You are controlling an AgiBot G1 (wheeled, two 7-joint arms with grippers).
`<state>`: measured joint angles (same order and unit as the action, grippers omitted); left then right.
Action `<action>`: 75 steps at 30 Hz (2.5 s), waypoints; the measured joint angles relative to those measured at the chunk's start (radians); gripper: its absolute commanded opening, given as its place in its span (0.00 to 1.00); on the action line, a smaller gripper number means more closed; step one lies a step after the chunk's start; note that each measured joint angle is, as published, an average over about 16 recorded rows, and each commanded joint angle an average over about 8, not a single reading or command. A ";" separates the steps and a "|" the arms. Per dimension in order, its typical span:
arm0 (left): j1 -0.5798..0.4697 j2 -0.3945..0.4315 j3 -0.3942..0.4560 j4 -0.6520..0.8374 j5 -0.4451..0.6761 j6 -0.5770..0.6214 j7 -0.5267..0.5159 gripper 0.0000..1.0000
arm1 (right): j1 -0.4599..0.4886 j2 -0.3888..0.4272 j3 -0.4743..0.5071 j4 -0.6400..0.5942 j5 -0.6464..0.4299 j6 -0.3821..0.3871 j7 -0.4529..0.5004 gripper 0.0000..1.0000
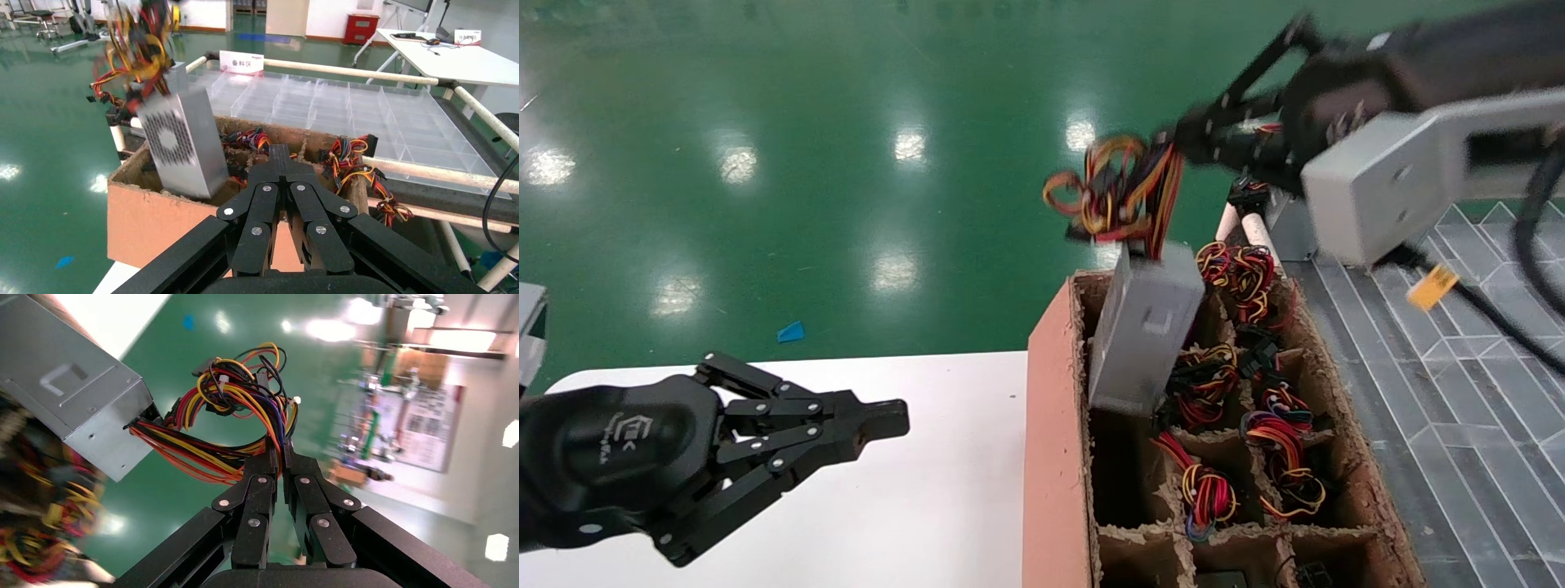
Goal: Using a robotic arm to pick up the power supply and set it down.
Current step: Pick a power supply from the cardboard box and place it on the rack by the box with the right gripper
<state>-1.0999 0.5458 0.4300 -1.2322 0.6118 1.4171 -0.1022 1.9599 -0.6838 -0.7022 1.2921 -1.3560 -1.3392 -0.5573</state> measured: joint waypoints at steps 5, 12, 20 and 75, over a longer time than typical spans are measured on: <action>0.000 0.000 0.000 0.000 0.000 0.000 0.000 0.00 | 0.013 0.037 0.028 0.020 0.005 0.029 0.009 0.00; 0.000 0.000 0.000 0.000 0.000 0.000 0.000 0.00 | 0.028 0.098 0.061 0.030 0.003 0.063 0.039 0.00; 0.000 0.000 0.000 0.000 0.000 0.000 0.000 0.00 | 0.034 0.181 0.088 0.008 -0.013 0.088 0.080 0.00; 0.000 0.000 0.000 0.000 0.000 0.000 0.000 0.00 | -0.051 -0.059 0.110 -0.932 0.053 0.301 -0.274 0.00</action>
<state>-1.0999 0.5458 0.4300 -1.2322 0.6118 1.4171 -0.1022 1.9084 -0.7429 -0.5925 0.3602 -1.3029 -1.0384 -0.8314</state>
